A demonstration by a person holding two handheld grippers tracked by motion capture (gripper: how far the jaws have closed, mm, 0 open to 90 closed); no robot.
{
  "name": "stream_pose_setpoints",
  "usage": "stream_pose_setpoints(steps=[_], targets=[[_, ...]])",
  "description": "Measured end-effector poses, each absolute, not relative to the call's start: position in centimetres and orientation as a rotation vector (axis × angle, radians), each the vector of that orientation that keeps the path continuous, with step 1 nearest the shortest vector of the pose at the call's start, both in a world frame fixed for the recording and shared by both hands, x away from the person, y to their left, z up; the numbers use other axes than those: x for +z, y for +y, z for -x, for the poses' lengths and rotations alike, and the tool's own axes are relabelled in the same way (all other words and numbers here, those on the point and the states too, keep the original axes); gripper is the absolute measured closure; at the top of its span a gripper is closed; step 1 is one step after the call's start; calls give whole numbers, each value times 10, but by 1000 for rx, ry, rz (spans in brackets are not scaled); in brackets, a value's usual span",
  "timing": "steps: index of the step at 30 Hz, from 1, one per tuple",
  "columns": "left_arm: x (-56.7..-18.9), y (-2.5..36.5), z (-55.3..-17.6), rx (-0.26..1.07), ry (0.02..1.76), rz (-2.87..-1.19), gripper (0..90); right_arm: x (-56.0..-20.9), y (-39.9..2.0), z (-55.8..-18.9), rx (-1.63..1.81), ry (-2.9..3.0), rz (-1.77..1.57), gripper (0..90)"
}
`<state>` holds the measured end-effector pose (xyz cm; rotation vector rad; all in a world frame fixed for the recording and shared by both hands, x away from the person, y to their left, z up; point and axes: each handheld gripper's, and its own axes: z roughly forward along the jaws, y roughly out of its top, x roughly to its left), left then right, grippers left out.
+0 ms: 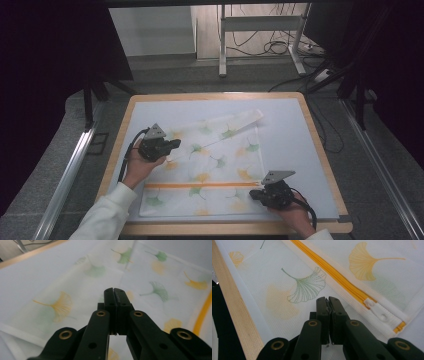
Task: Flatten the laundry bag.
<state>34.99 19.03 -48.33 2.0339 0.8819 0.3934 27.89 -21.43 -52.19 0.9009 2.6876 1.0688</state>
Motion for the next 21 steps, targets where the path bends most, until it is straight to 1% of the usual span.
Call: stream_pose_setpoints(steps=[4,7,13,21], targets=[[-497,183,-339,357,871,-2086,900,-522,-214,-279,1067,2687,-905,862],[-507,174,-336,401,861,-2165,900,-522,-214,-279,1068,2687,-902,862],[-524,170,-348,448,893,-2228,900,-522,-214,-278,1065,2685,-901,862],[-538,177,-358,457,935,-2244,900,-522,-214,-279,1069,2686,-899,862]])
